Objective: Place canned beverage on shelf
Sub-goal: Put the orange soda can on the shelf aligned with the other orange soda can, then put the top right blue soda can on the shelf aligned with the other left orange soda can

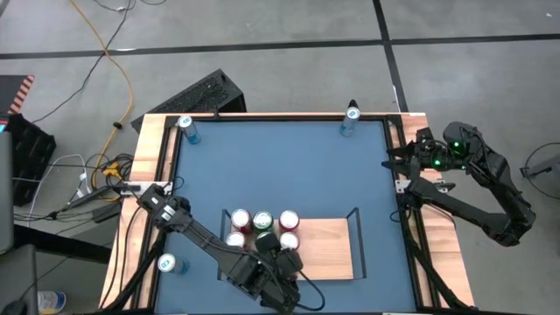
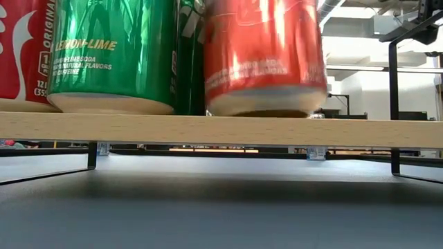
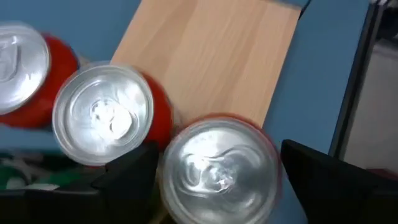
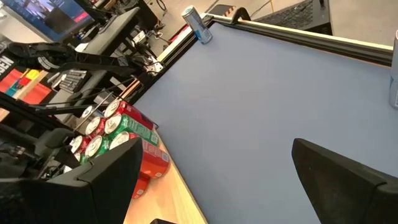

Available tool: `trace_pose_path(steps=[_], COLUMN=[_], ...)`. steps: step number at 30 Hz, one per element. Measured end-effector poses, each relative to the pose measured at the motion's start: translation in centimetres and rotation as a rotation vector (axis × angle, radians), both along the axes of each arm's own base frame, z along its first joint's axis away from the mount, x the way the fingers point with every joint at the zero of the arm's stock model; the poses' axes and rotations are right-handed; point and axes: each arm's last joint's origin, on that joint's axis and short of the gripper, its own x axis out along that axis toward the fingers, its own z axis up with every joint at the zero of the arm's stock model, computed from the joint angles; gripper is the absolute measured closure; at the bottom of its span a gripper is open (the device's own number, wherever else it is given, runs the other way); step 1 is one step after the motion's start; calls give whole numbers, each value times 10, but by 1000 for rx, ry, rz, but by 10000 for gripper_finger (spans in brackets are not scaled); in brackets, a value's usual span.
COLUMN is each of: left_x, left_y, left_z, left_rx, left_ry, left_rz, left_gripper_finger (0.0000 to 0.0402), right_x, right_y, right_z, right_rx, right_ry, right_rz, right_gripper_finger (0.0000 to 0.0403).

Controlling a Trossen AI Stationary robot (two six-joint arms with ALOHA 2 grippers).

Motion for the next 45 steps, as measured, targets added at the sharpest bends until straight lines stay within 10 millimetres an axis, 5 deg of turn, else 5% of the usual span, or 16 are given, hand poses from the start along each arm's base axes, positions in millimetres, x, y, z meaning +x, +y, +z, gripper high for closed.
trace_pose_path(steps=[26,37,45], left_x=[-7,-32,-78], left_y=[-3,19,50], left_z=[11,73,120], left_rx=[-106,-98,20], left_ry=[-17,-177,-210], left_rz=[48,83,159], left_gripper_finger=[48,48,48], right_x=[3,15,39], right_y=[3,-10,-30], right_z=[6,4,-5], right_rx=[-24,-35,-4], right_ry=[-77,-2,142], right_rz=[160,91,112], right_gripper_finger=[3,3,3])
